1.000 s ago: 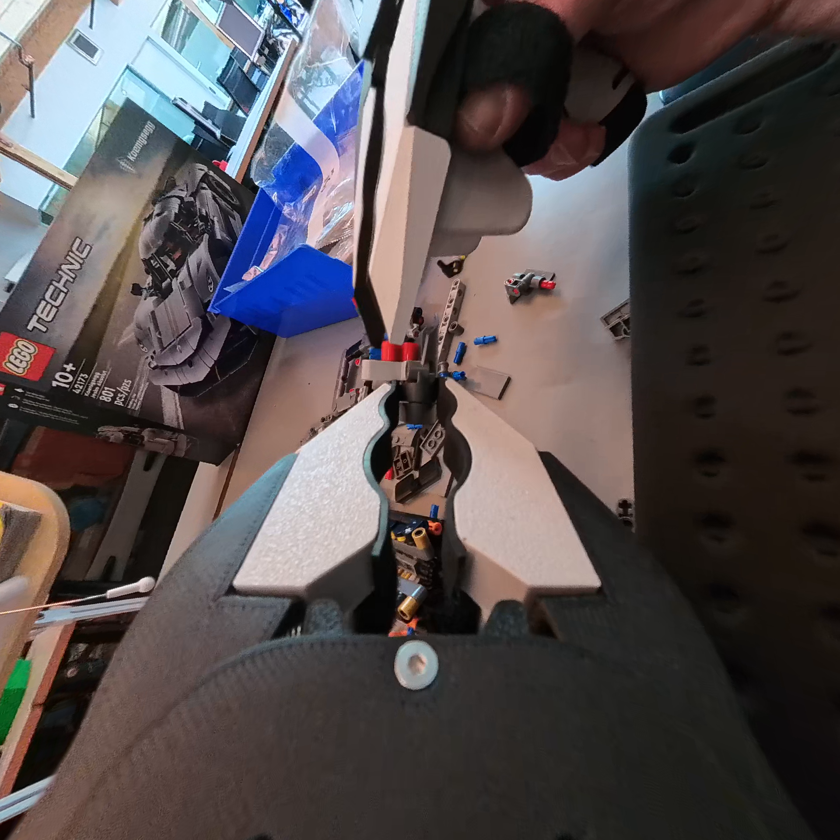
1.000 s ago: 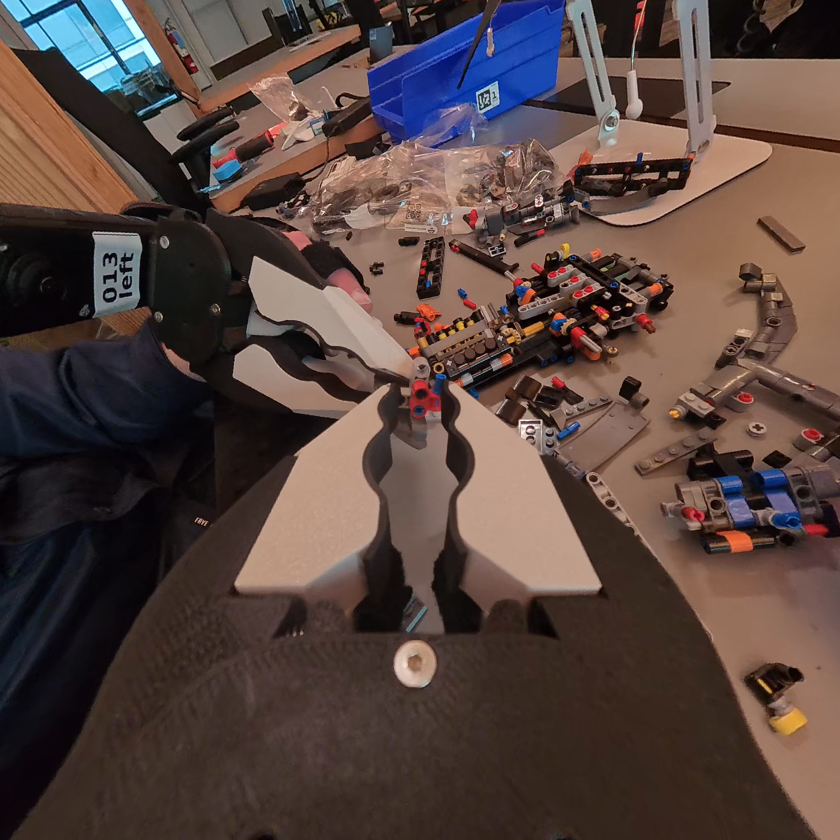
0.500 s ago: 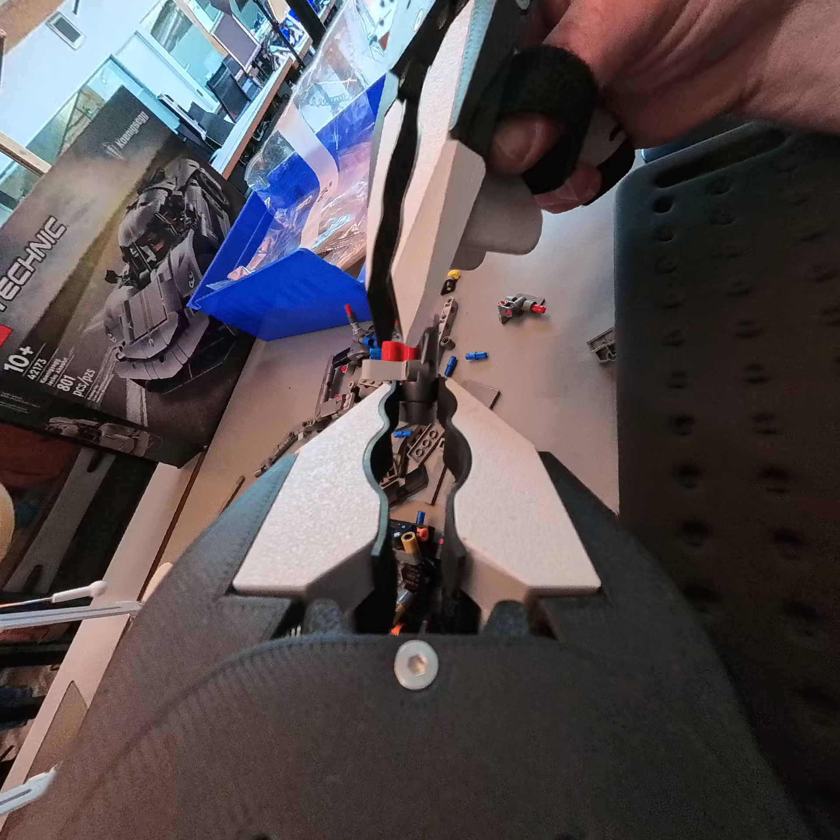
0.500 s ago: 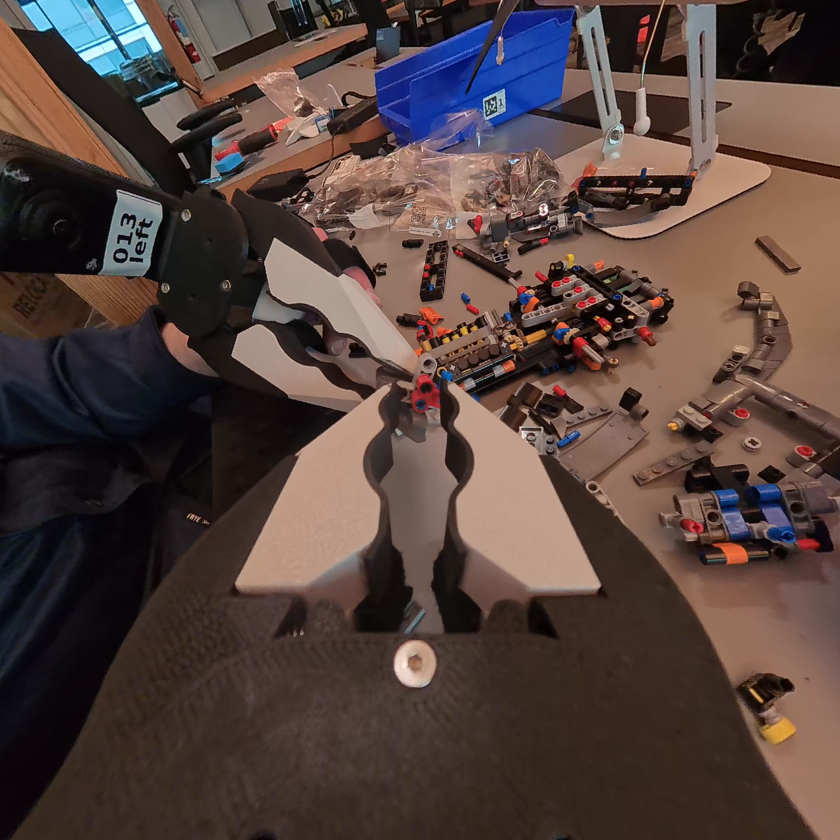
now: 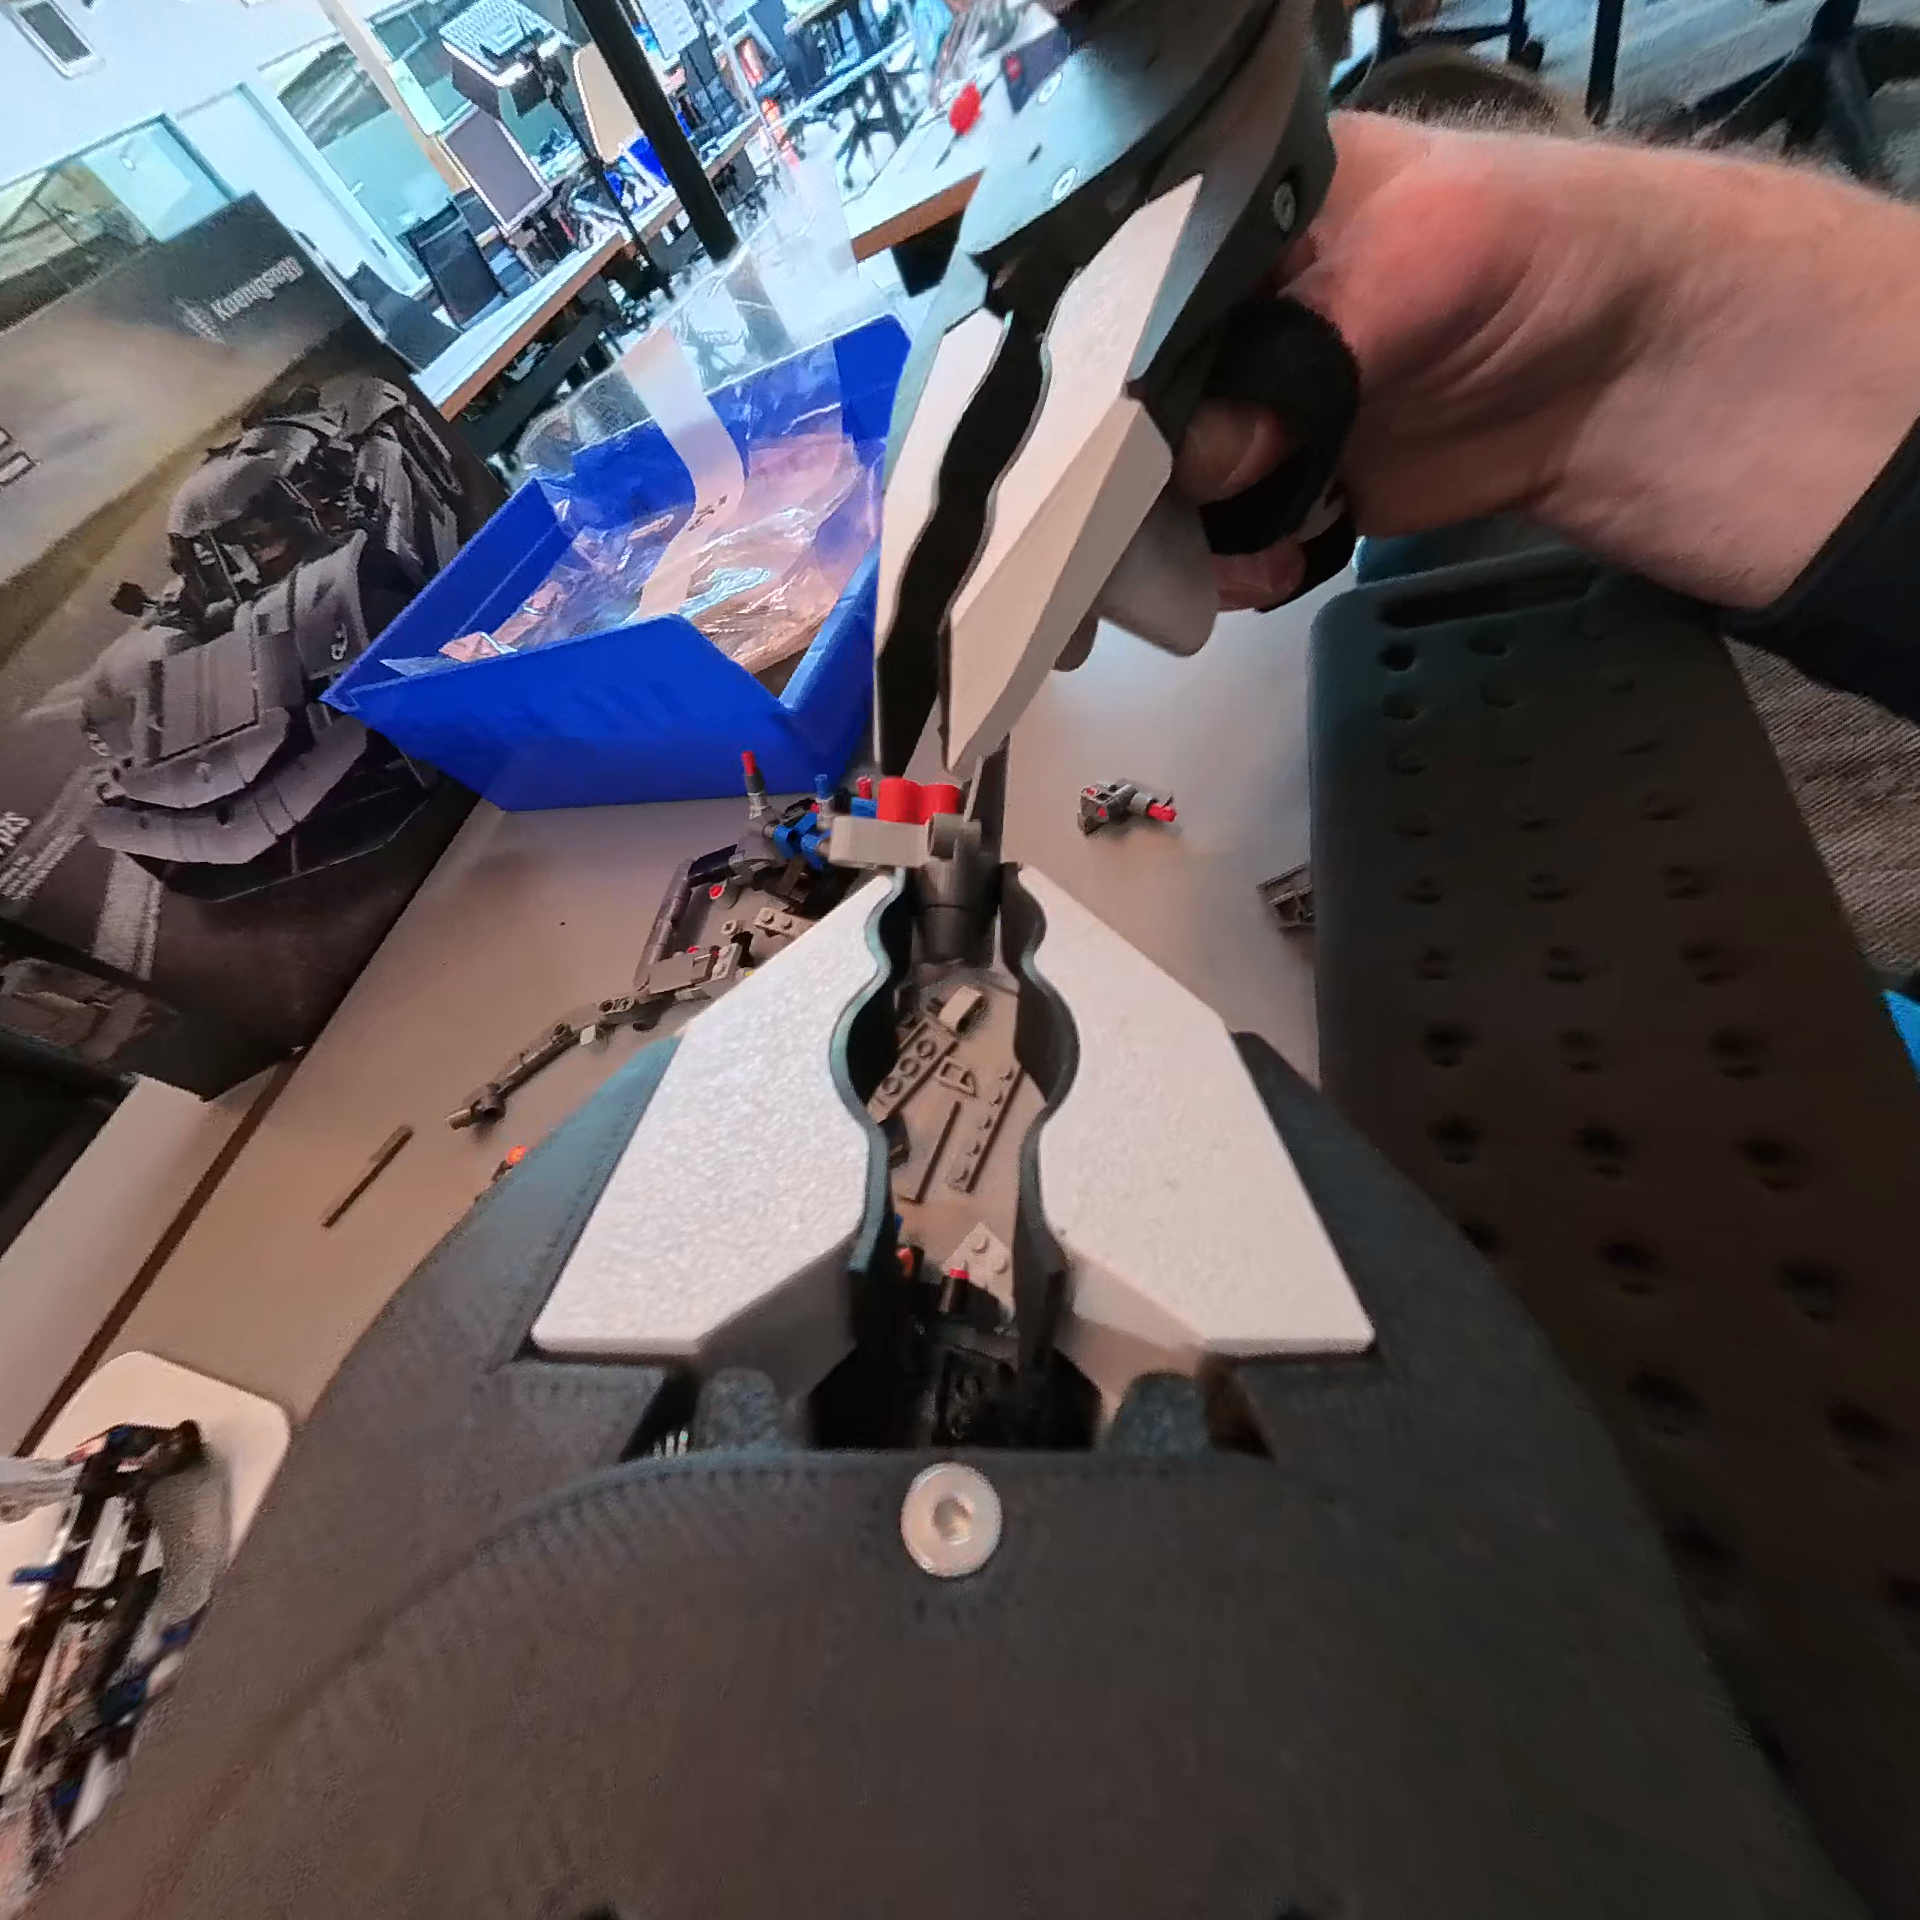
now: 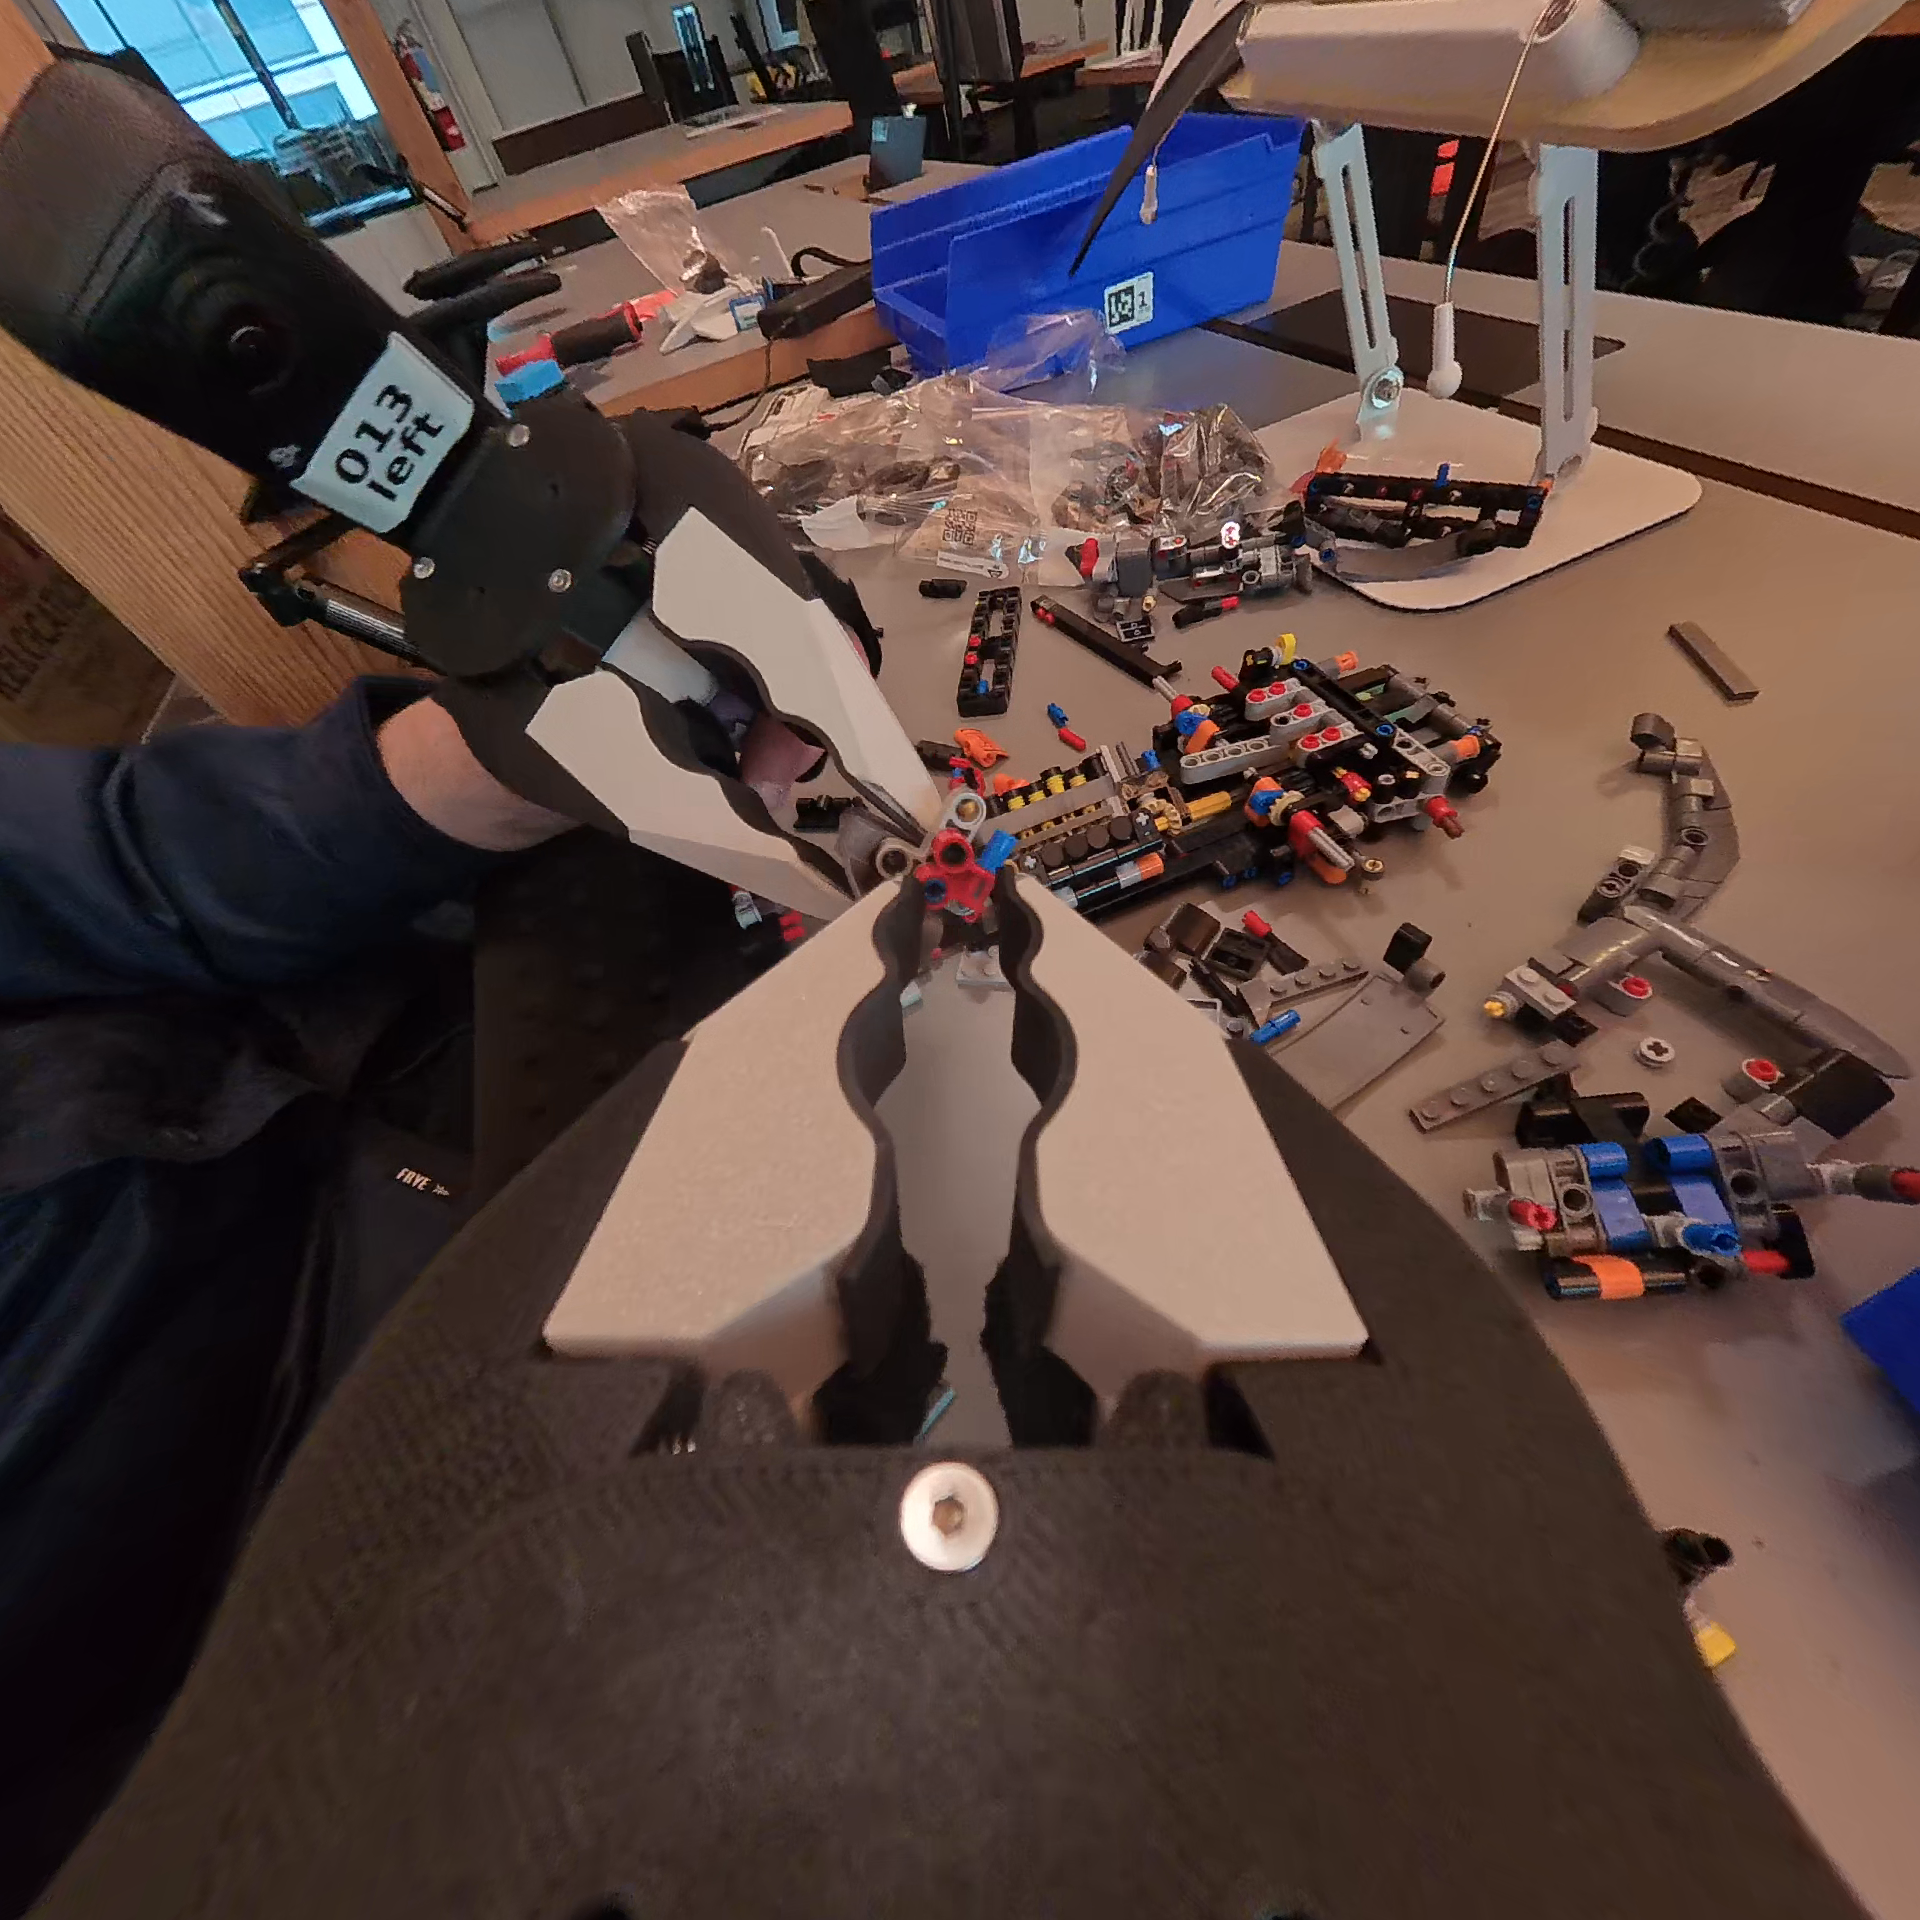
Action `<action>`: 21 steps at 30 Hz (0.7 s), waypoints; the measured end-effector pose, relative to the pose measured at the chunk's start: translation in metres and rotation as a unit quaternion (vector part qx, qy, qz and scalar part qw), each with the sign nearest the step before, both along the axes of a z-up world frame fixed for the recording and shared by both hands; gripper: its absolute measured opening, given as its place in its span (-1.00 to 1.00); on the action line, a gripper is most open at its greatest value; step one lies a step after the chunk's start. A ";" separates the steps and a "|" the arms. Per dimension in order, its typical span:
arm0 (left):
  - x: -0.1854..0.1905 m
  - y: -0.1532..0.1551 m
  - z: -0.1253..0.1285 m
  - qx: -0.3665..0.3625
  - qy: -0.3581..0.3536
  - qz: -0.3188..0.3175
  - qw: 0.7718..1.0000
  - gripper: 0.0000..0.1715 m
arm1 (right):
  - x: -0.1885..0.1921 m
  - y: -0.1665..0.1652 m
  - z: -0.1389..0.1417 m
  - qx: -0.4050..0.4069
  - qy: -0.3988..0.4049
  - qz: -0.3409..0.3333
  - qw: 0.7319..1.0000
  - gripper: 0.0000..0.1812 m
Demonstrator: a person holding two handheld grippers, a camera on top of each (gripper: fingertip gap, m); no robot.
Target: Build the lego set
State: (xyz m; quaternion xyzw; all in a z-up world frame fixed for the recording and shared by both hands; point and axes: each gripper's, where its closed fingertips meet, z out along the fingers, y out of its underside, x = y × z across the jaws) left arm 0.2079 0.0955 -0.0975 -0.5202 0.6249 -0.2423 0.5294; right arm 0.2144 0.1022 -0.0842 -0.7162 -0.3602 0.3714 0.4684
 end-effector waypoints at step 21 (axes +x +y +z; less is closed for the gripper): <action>-0.008 -0.012 0.027 -0.144 -0.094 -0.074 0.982 -0.84 | 0.001 -0.012 0.021 0.048 0.031 0.022 0.998 -0.88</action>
